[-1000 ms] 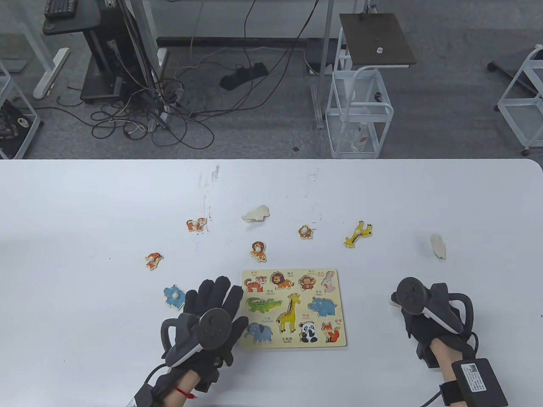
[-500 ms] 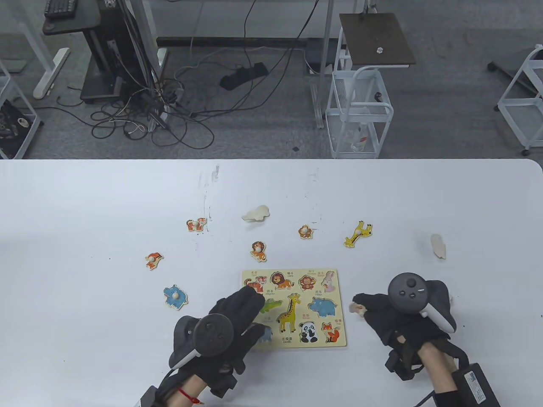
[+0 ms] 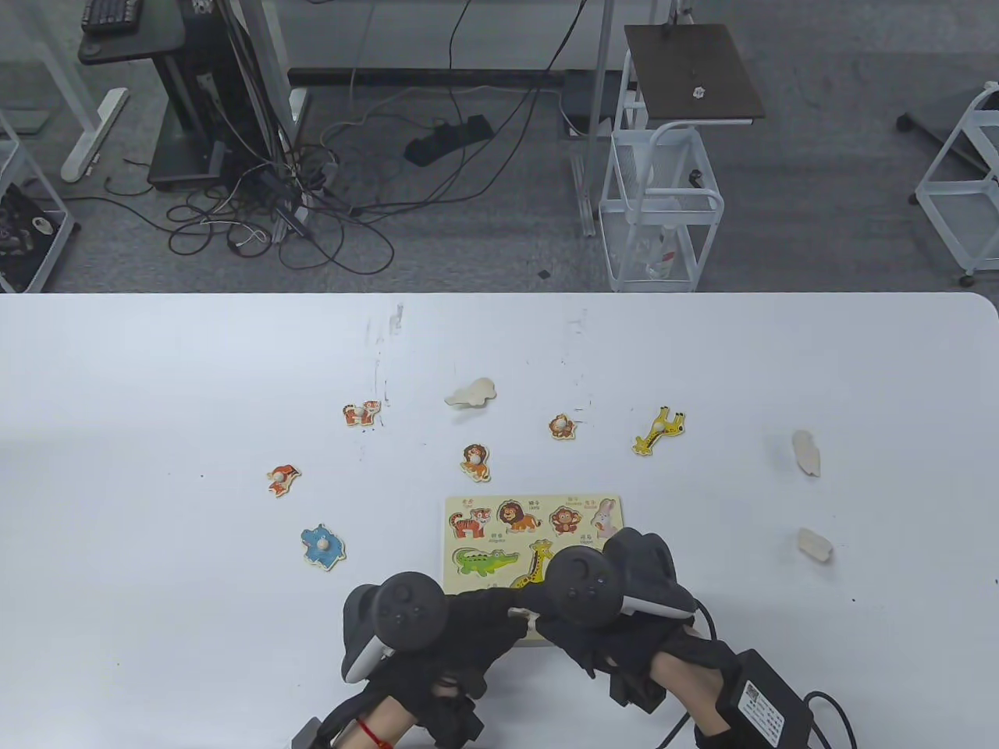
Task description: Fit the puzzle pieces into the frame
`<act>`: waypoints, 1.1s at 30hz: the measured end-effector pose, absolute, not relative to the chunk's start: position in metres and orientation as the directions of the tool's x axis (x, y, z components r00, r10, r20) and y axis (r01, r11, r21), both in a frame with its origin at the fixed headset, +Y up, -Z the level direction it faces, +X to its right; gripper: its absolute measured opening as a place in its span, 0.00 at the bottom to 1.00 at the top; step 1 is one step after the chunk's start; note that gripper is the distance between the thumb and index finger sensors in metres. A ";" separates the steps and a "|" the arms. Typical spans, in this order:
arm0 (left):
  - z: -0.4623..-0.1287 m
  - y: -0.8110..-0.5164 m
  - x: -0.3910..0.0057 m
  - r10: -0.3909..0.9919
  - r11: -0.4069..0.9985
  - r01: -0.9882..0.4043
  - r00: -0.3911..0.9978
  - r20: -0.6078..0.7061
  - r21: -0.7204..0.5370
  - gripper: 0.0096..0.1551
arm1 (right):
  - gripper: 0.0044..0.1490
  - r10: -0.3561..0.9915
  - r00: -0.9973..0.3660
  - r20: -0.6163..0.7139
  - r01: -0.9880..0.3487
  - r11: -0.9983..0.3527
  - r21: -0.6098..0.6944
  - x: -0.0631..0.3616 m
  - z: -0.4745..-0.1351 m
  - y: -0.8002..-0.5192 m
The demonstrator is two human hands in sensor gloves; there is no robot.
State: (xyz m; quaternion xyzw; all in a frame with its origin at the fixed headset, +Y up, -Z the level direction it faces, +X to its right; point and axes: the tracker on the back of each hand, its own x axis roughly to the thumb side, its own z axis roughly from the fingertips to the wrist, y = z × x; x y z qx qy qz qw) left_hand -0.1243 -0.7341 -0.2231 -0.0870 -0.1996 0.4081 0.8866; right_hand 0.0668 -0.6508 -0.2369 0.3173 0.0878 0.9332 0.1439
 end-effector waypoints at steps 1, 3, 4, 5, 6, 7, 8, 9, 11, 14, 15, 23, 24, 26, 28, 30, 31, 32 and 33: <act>-0.224 -0.735 -0.128 0.781 0.625 -0.705 0.563 0.271 -0.337 0.24 | 0.28 0.344 -0.755 0.558 -0.240 -0.937 0.252 0.069 -0.238 -0.650; -0.227 -0.735 -0.134 0.831 0.557 -0.748 0.501 0.243 -0.362 0.23 | 0.29 0.377 -0.763 0.525 -0.301 -0.926 0.227 0.076 -0.240 -0.648; -0.229 -0.736 -0.138 0.860 0.511 -0.776 0.465 0.211 -0.371 0.22 | 0.31 0.416 -0.766 0.490 -0.351 -0.909 0.222 0.082 -0.242 -0.648; -0.230 -0.737 -0.142 0.877 0.481 -0.796 0.441 0.192 -0.368 0.22 | 0.34 0.456 -0.764 0.457 -0.402 -0.890 0.215 0.088 -0.242 -0.648; -0.232 -0.739 -0.147 0.903 0.430 -0.828 0.399 0.159 -0.361 0.22 | 0.34 0.533 -0.742 0.406 -0.494 -0.845 0.206 0.096 -0.243 -0.649; -0.233 -0.740 -0.150 0.921 0.390 -0.850 0.368 0.132 -0.353 0.22 | 0.34 0.588 -0.723 0.363 -0.553 -0.807 0.207 0.102 -0.243 -0.650; -0.234 -0.743 -0.153 0.946 0.324 -0.883 0.312 0.091 -0.340 0.22 | 0.34 0.670 -0.679 0.299 -0.638 -0.741 0.210 0.109 -0.244 -0.654; -0.234 -0.745 -0.155 0.960 0.277 -0.902 0.271 0.062 -0.331 0.22 | 0.35 0.718 -0.645 0.262 -0.686 -0.695 0.217 0.113 -0.245 -0.657; -0.234 -0.749 -0.155 0.983 0.177 -0.925 0.183 0.012 -0.337 0.22 | 0.35 0.816 -0.555 0.162 -0.773 -0.578 0.262 0.118 -0.246 -0.667; -0.234 -0.754 -0.150 0.995 0.072 -0.918 0.093 -0.035 -0.389 0.23 | 0.34 0.908 -0.414 0.069 -0.862 -0.416 0.291 0.118 -0.245 -0.682; -0.233 -0.755 -0.148 0.995 0.063 -0.917 0.087 -0.042 -0.394 0.23 | 0.32 0.923 -0.379 0.059 -0.878 -0.380 0.293 0.116 -0.245 -0.686; -0.232 -0.753 -0.147 0.974 0.210 -0.882 0.224 0.015 -0.422 0.24 | 0.27 0.924 -0.369 0.102 -0.889 -0.383 0.251 0.112 -0.245 -0.698; -0.232 -0.752 -0.147 0.964 0.255 -0.871 0.263 0.039 -0.421 0.26 | 0.27 0.911 -0.396 0.120 -0.873 -0.413 0.258 0.110 -0.246 -0.697; -0.231 -0.748 -0.148 0.950 0.306 -0.865 0.302 0.076 -0.397 0.28 | 0.27 0.886 -0.440 0.149 -0.844 -0.464 0.269 0.107 -0.248 -0.695; -0.232 -0.743 -0.150 0.938 0.343 -0.852 0.330 0.104 -0.395 0.29 | 0.26 0.850 -0.493 0.186 -0.793 -0.527 0.306 0.103 -0.250 -0.692; -0.233 -0.740 -0.149 0.936 0.351 -0.839 0.332 0.119 -0.416 0.28 | 0.27 0.815 -0.540 0.211 -0.739 -0.579 0.345 0.098 -0.251 -0.689; -0.233 -0.740 -0.148 0.934 0.356 -0.828 0.337 0.121 -0.434 0.28 | 0.27 0.786 -0.569 0.239 -0.703 -0.617 0.354 0.094 -0.252 -0.687; -0.233 -0.740 -0.148 0.926 0.374 -0.821 0.360 0.119 -0.431 0.27 | 0.26 0.758 -0.599 0.258 -0.672 -0.652 0.351 0.092 -0.253 -0.684; -0.233 -0.740 -0.148 0.916 0.397 -0.814 0.381 0.126 -0.425 0.27 | 0.26 0.735 -0.622 0.271 -0.649 -0.677 0.346 0.090 -0.253 -0.683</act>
